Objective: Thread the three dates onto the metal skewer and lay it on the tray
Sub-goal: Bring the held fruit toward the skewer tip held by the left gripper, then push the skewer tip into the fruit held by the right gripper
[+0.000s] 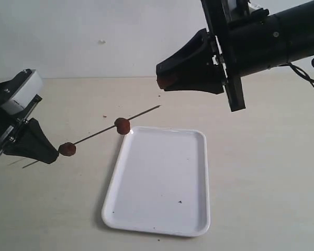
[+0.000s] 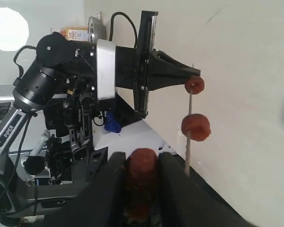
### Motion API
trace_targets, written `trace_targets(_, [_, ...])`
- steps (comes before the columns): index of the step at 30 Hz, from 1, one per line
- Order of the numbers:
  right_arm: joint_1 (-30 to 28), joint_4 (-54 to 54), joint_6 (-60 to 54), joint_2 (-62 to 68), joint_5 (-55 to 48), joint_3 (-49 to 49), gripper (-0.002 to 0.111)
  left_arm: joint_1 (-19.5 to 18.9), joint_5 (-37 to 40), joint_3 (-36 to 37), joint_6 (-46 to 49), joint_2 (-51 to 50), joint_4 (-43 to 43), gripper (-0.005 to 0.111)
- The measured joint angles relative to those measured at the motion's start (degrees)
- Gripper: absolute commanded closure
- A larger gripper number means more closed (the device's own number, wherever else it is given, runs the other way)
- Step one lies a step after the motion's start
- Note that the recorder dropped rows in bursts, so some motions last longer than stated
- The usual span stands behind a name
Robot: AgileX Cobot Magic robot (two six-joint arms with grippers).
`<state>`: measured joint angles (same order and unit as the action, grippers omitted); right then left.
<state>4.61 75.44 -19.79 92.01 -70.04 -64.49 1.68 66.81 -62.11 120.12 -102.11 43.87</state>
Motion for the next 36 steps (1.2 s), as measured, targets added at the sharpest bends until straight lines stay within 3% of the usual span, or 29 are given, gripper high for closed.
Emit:
trace_targets(11, [1.04, -4.12, 2.01, -1.24, 0.00, 0.00, 0.085, 0.00, 0.01, 0.00, 0.00, 0.00, 2.42, 0.107])
trace_targets(36, [1.31, -1.69, 0.28, -1.24, 0.00, 0.00, 0.085, 0.00, 1.05, 0.00, 0.00, 0.00, 3.69, 0.107])
